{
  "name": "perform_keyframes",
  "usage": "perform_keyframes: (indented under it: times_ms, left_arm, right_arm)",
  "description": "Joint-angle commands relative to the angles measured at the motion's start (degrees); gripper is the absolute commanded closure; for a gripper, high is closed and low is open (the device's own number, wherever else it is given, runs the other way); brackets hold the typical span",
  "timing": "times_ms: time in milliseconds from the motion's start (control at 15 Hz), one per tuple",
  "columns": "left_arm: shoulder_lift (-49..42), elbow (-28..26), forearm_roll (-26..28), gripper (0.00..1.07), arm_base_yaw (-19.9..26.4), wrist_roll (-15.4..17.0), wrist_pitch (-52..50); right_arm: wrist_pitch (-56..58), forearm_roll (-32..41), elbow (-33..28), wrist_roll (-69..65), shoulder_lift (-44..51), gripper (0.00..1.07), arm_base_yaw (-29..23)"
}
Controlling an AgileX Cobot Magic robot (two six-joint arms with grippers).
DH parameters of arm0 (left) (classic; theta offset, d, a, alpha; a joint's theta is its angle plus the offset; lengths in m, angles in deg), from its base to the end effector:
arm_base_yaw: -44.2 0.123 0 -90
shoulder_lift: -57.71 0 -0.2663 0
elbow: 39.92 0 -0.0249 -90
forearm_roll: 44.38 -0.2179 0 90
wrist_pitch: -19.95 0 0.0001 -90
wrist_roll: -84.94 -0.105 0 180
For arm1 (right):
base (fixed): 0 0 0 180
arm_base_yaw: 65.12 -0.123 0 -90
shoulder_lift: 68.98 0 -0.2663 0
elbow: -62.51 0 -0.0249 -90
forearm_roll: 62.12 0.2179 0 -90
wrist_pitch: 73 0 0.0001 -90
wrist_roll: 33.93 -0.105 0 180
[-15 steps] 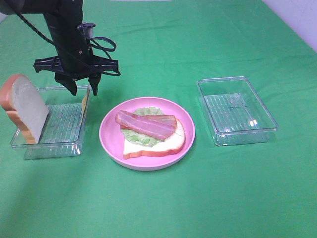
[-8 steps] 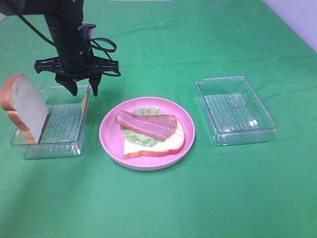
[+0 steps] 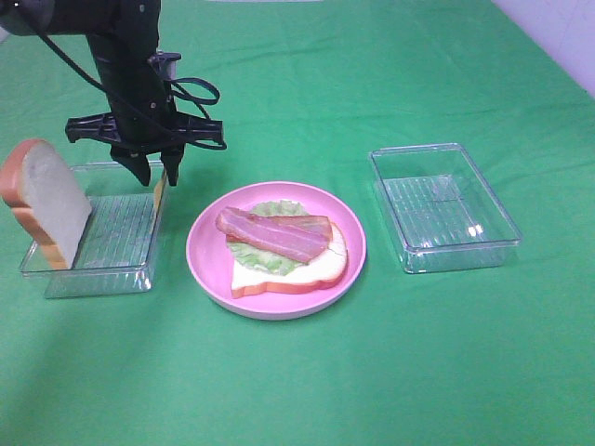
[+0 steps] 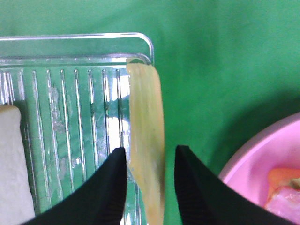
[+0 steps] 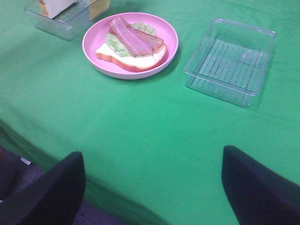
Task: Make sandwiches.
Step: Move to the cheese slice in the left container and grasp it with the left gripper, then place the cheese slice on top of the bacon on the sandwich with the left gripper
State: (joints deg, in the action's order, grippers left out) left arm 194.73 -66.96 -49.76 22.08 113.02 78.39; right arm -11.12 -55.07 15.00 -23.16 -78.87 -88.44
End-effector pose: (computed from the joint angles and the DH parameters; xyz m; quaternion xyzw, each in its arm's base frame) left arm 0.4008 -0.1538 0.1510 -0.0313 0.9935 -0.0045 0.1092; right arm -0.0054 0.0100 0.2563 -0.2547 0.8227 0.1162 0.4947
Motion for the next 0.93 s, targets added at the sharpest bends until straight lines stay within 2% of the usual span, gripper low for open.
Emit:
perform_keyframes:
  times_ms: [67, 200, 267, 467, 733, 800, 867, 933]
  left_arm:
    - [0.2, 0.0, -0.6, 0.9, 0.3, 0.3, 0.0]
    - [0.2, 0.0, -0.6, 1.05, 0.3, 0.3, 0.0]
    - [0.2, 0.0, -0.6, 1.07, 0.3, 0.3, 0.0]
    - [-0.3, 0.0, 0.0, 1.07, 0.3, 0.3, -0.3]
    - [-6.5, 0.0, 2.2, 1.07, 0.3, -1.4, 1.3]
    - [-11.6, 0.0, 6.4, 1.07, 0.3, -5.1, 1.3]
    - [-13.7, 0.0, 9.1, 1.07, 0.3, -6.8, 0.9]
    - [-15.8, 0.0, 16.1, 1.07, 0.3, -11.2, -0.5]
  right_arm:
    - [-0.6, 0.2, -0.2, 0.4, 0.5, 0.31, 0.1]
    - [-0.6, 0.2, -0.2, 0.4, 0.5, 0.31, 0.1]
    - [-0.6, 0.2, -0.2, 0.4, 0.5, 0.31, 0.1]
    - [-0.6, 0.2, -0.2, 0.4, 0.5, 0.31, 0.1]
    - [-0.6, 0.2, -0.2, 0.4, 0.5, 0.31, 0.1]
    - [-0.6, 0.2, -0.2, 0.4, 0.5, 0.31, 0.1]
    - [-0.6, 0.2, -0.2, 0.4, 0.5, 0.31, 0.1]
    - [-0.6, 0.2, -0.2, 0.4, 0.5, 0.31, 0.1]
